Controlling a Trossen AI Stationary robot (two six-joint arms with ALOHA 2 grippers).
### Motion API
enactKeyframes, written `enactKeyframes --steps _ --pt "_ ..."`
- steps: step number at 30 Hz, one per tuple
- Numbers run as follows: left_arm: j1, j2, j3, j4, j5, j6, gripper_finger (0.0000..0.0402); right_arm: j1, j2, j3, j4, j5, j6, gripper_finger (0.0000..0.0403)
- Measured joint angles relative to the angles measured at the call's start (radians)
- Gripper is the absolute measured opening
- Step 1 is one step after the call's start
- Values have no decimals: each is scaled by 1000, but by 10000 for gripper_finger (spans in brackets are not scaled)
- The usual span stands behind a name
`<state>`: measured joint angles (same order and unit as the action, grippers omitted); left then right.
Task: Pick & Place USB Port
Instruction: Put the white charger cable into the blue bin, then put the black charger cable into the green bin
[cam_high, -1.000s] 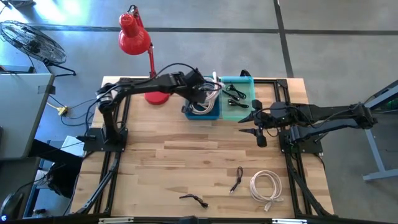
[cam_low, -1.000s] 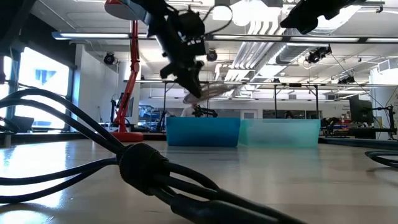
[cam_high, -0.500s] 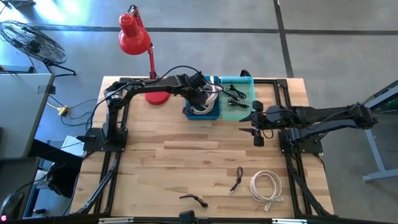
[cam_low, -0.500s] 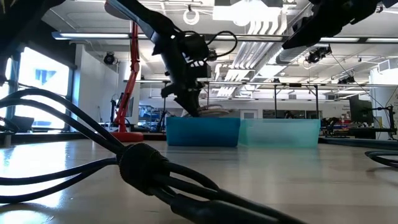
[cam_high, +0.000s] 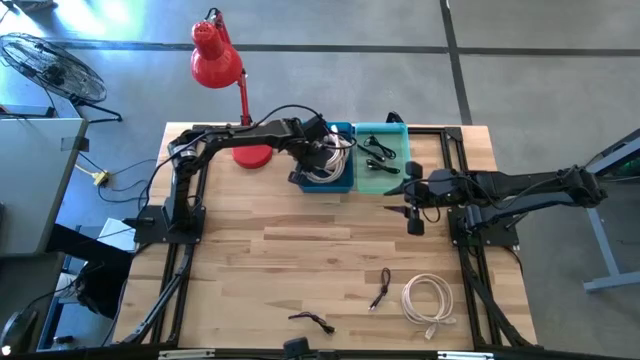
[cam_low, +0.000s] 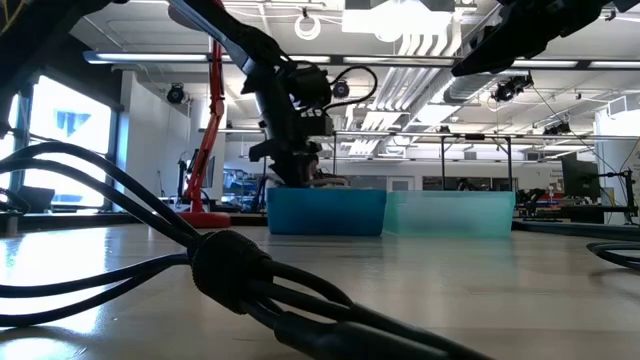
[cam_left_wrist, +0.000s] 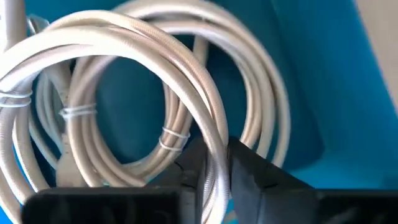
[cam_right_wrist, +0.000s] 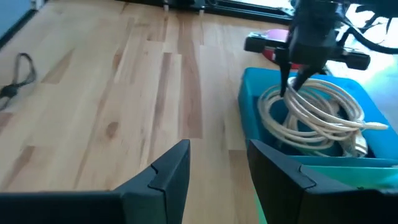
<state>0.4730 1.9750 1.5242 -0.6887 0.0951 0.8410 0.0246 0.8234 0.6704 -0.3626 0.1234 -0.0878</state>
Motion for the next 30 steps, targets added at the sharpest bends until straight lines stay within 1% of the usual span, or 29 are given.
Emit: enactKeyframes --steps 5,8,10,13,15,19,25,27,30 --pt "-2 10 -1 30 -7 0 113 0 0 0 -10 -61 3 154" --pt "-3 11 1 67 -33 0 135 0 0 0 -18 -67 5 154" --pt "-2 11 23 64 -77 -12 145 0 0 1 -21 -67 5 154" --pt "-3 11 69 7 -122 -56 154 0 0 1 -28 -67 5 154" --pt "-10 10 103 -52 -128 -82 158 0 0 1 -37 -68 5 154" --pt "-41 10 153 -150 -137 -87 160 0 0 1 -65 -68 19 154" --pt "-95 10 191 -189 -140 -87 161 0 0 1 -77 -74 22 153" --pt "-111 10 197 -214 -143 -89 161 0 0 1 -67 -105 37 153" --pt "-141 10 198 -258 -143 -117 161 1 0 19 -61 -219 41 154"
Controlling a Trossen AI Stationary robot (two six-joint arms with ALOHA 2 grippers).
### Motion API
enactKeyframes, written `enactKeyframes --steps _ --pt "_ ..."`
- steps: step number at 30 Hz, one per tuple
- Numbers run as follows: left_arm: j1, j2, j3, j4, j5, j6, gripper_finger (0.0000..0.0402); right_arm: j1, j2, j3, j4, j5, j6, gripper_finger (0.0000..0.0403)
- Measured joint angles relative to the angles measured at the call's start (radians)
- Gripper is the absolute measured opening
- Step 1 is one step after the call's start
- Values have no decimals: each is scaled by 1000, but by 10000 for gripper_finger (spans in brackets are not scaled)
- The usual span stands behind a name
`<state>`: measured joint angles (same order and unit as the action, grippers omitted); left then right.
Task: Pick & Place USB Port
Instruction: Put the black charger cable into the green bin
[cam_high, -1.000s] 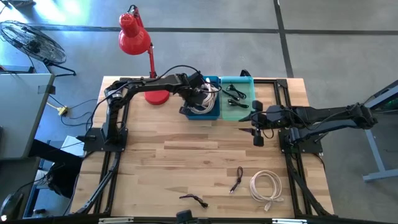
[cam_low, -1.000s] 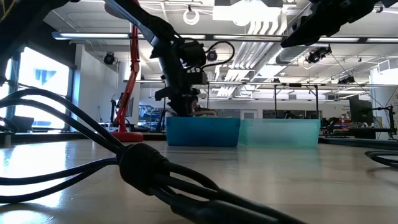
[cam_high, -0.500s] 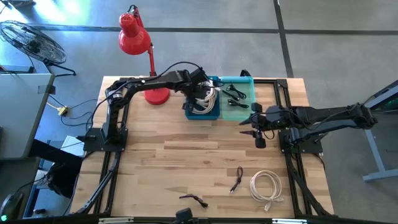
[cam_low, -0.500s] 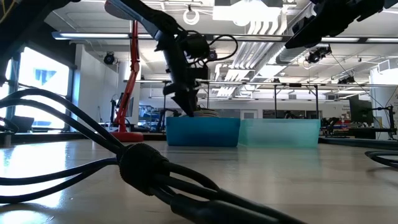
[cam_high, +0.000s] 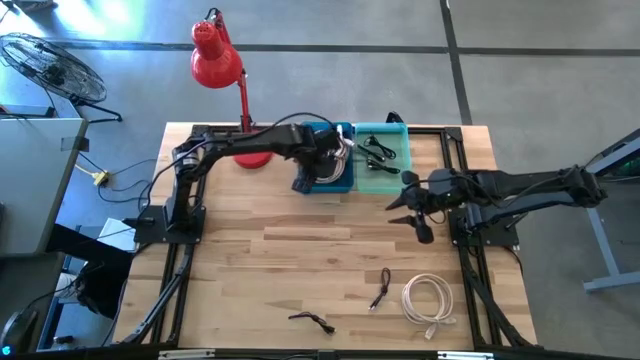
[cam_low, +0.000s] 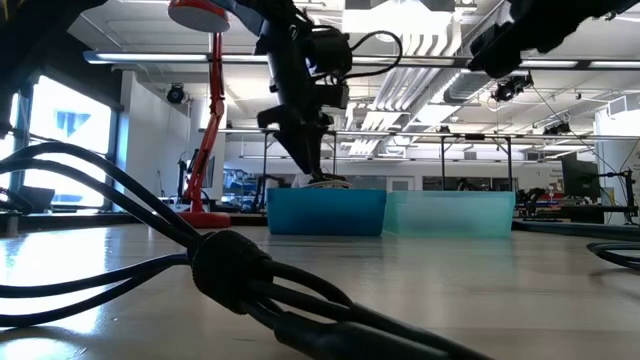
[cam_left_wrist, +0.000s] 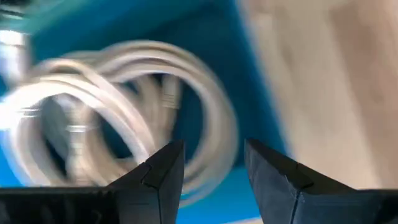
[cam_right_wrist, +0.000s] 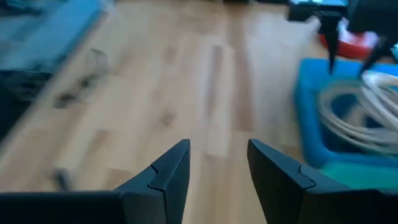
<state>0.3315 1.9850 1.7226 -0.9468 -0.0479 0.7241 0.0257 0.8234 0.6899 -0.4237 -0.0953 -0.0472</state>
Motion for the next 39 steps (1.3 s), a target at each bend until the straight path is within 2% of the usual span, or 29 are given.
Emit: enactKeyframes --steps 4,10,17,24,31,39 --pt "-44 0 0 -121 -22 -10 161 34 0 38 -4 -84 20 154" --pt "-120 -16 0 -296 -102 -83 161 130 42 102 -30 -22 13 154" --pt "-210 -61 -1 -371 -190 -125 161 204 262 260 -268 73 22 154" --pt "-285 -163 -1 -434 -335 -227 161 288 522 427 -440 17 -13 154" --pt "-377 -286 -1 -508 -436 -340 161 395 679 520 -456 -10 -60 154" --pt "-490 -396 -1 -550 -537 -449 161 450 776 476 -438 38 -110 154"
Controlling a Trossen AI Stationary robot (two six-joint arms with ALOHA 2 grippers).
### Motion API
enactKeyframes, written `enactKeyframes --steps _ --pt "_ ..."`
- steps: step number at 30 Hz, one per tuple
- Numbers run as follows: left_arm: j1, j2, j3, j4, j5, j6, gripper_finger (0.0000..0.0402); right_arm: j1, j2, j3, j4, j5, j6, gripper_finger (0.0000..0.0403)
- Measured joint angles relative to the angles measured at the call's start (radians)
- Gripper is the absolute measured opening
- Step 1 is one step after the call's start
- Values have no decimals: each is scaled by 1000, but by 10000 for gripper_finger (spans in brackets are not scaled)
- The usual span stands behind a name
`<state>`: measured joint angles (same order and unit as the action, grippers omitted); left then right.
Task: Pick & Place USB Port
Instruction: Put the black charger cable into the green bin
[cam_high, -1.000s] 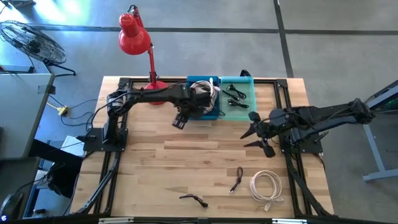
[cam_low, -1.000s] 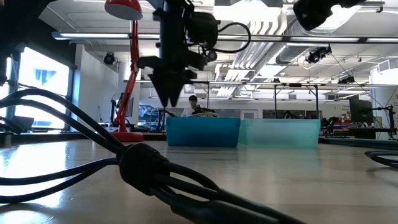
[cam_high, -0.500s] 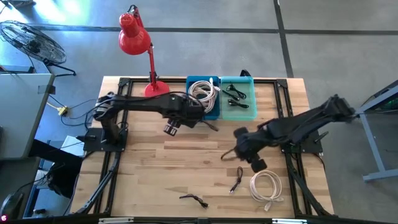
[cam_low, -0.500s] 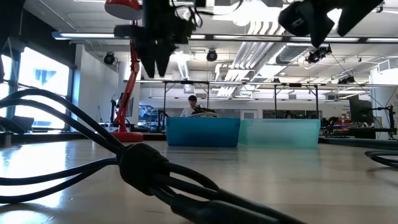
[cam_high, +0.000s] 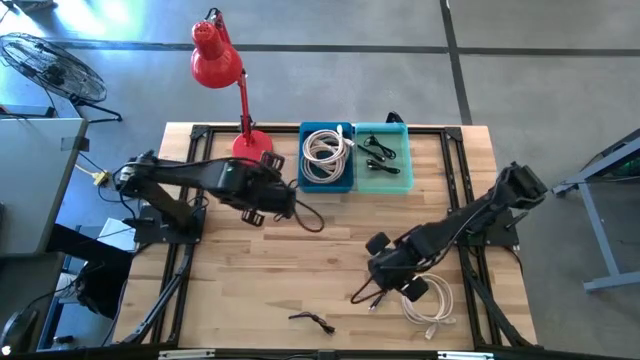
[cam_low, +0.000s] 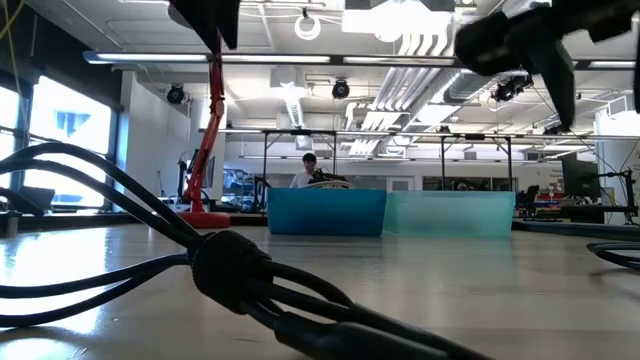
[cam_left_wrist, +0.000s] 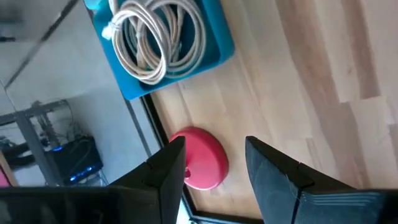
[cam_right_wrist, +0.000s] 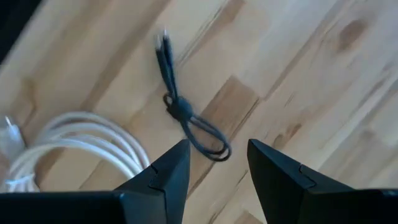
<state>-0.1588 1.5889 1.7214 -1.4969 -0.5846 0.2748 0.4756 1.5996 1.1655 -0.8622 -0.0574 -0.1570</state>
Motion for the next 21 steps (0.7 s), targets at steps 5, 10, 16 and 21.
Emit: enactKeyframes --steps 5,10,16,21 --pt "-69 -37 0 -5 -5 -57 161 -2 57 -46 48 -4 45 154" --pt "-131 -46 0 -7 -29 -103 161 25 112 -73 184 -21 49 154" --pt "-189 -47 0 -6 -55 -134 161 53 157 -77 175 -27 98 154" --pt "-226 -47 0 -6 -56 -164 161 64 200 -77 194 -38 104 154"
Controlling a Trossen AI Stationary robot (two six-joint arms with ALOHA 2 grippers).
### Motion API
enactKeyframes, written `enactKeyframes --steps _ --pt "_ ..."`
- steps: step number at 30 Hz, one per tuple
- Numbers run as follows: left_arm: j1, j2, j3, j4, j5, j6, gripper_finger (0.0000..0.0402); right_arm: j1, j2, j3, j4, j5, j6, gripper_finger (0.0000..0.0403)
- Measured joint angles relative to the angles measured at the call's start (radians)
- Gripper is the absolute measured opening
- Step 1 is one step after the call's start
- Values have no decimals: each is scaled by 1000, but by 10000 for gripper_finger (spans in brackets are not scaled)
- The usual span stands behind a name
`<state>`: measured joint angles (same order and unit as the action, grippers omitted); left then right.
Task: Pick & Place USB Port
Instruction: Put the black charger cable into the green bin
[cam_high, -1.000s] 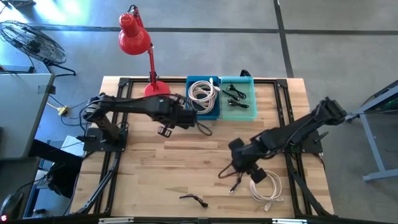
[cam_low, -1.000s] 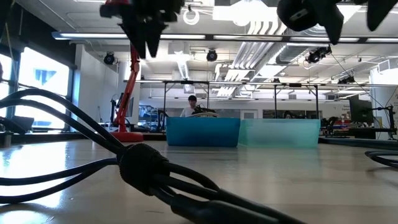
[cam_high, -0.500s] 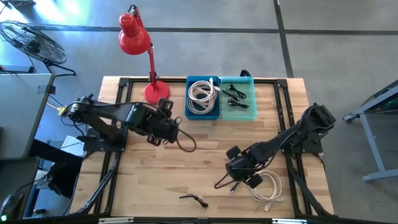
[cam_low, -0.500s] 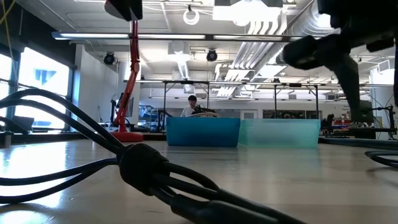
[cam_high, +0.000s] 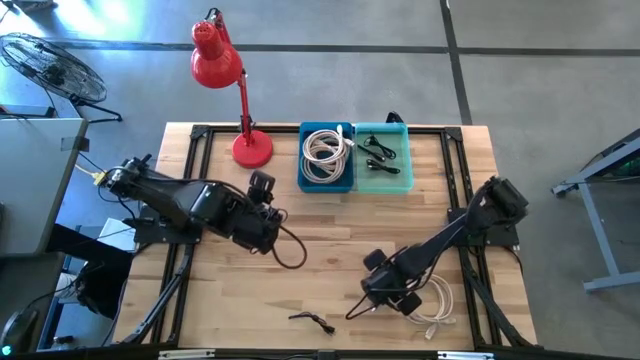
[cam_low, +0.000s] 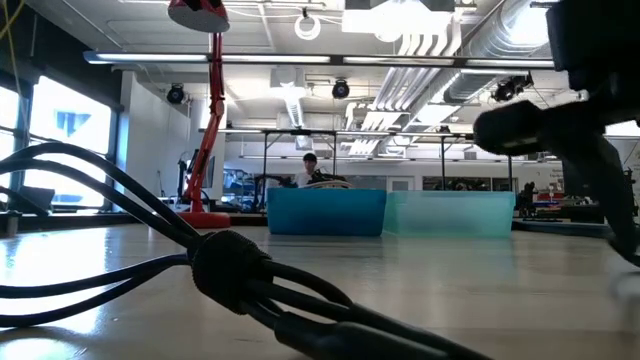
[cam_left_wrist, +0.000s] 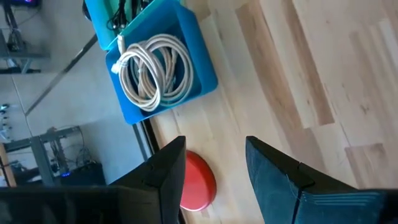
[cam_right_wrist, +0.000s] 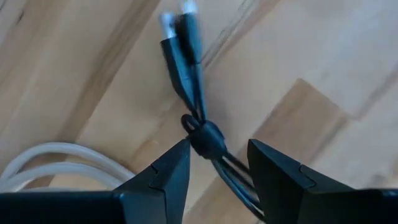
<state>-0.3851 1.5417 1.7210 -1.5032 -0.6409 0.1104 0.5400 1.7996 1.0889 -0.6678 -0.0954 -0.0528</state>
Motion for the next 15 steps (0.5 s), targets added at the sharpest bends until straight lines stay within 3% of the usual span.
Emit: enactKeyframes --steps 10,15 --pt "-50 0 0 4 -6 -37 161 -7 95 5 19 9 29 148" --pt "-48 0 0 4 -13 -37 161 -38 81 1 30 47 135 92"
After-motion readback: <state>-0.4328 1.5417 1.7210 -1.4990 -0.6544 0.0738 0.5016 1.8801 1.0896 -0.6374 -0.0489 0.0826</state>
